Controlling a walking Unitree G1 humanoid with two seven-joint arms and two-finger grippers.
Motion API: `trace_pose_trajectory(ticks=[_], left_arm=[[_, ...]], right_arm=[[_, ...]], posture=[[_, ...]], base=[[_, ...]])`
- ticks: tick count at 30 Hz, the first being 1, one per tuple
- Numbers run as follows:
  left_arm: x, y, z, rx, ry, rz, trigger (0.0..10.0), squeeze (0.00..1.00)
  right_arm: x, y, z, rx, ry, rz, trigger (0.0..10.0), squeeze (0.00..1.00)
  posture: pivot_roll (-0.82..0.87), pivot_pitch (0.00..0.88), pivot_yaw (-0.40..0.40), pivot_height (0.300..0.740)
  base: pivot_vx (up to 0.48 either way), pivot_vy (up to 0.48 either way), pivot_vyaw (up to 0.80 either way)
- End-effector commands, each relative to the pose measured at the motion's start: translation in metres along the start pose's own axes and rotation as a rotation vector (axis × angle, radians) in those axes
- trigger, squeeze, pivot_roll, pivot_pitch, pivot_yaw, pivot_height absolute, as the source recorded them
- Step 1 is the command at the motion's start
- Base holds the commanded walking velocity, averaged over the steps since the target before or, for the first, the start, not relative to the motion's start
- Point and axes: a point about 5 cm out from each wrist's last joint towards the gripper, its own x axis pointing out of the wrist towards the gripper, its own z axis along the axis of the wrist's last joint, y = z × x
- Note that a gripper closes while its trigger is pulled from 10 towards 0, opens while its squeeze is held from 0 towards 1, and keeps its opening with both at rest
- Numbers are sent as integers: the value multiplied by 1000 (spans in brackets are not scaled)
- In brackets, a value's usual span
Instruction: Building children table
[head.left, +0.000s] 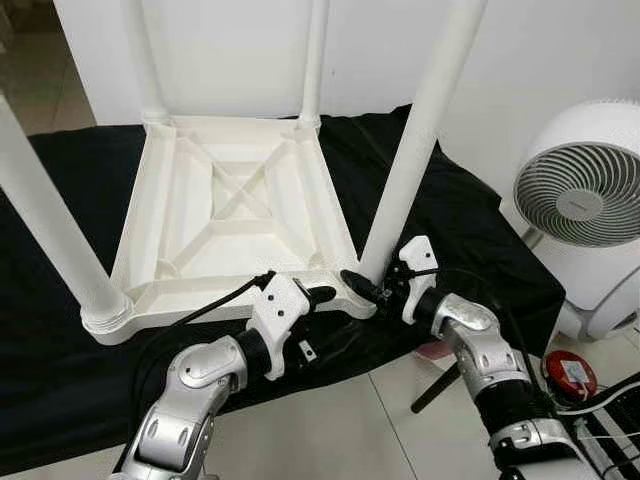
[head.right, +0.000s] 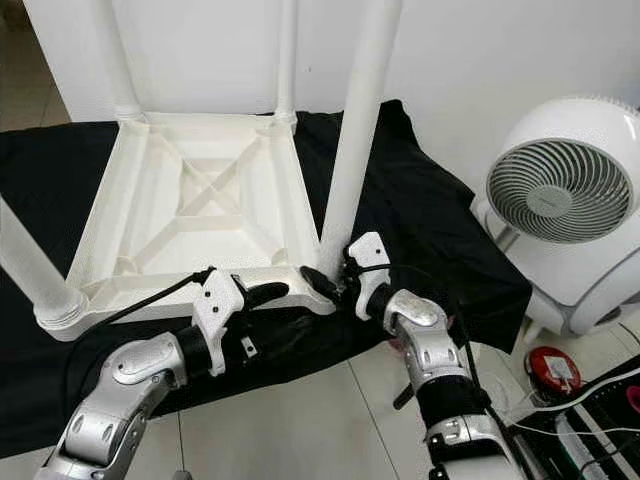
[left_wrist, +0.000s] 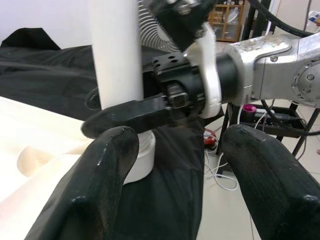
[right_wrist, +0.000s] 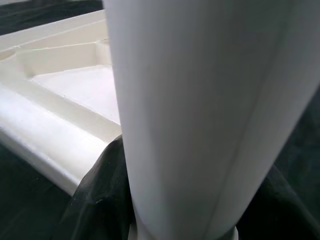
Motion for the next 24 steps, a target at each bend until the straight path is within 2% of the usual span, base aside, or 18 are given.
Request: trace_pose_trajectory(ticks=[1,2,4,6,7,8,9,10,13,15,19,20,24], left_arm=[[2,2,-1,0,-1,64,10000,0],[3,2,-1,0,-2,61,10000,0],[3,2,-1,0,-2,61,10000,0],[3,2,0,3,-3,56,10000,0],[3,2,0,3,-3,56,10000,0],[3,2,0,4,-3,53,10000,0],[3,2,0,4,-3,53,10000,0],[3,2,0,5,-3,51,10000,0],[3,2,0,6,-3,49,10000,0],[4,1,1,5,-5,48,10000,0],[4,1,1,3,-6,46,10000,0],[5,2,1,4,-7,44,10000,0],[6,3,1,6,-8,45,10000,0]], right_arm=[[-3,-1,-9,16,65,-140,10000,0],[-3,4,-11,40,70,-208,10000,0],[-3,4,-11,40,70,-208,10000,0],[-3,12,-12,66,75,-334,10000,0],[-3,12,-12,66,75,-334,10000,0],[-4,16,-11,76,73,-411,10000,0],[-4,16,-11,76,73,-411,10000,0],[-4,19,-11,80,75,-483,10000,0],[-4,22,-11,82,78,-527,10000,0],[-2,31,-9,105,76,-554,10000,0],[-3,29,-3,130,44,-563,10000,0],[-3,28,-1,144,31,-545,10000,1000],[-4,29,3,135,18,-537,10000,1000]], posture=[[12,0,-92,740],[11,0,-91,740],[11,0,-91,740],[7,0,-89,740],[7,0,-89,740],[6,0,-90,740],[6,0,-90,740],[6,0,-90,740],[6,0,-90,740],[5,0,-92,740],[5,0,-92,740],[4,0,-94,740],[5,0,-96,740]], base=[[0,0,0],[0,0,0],[0,0,0],[0,0,0],[0,0,0],[0,0,0],[0,0,0],[0,0,0],[0,0,0],[0,0,0],[0,0,0],[0,0,0],[0,0,0]])
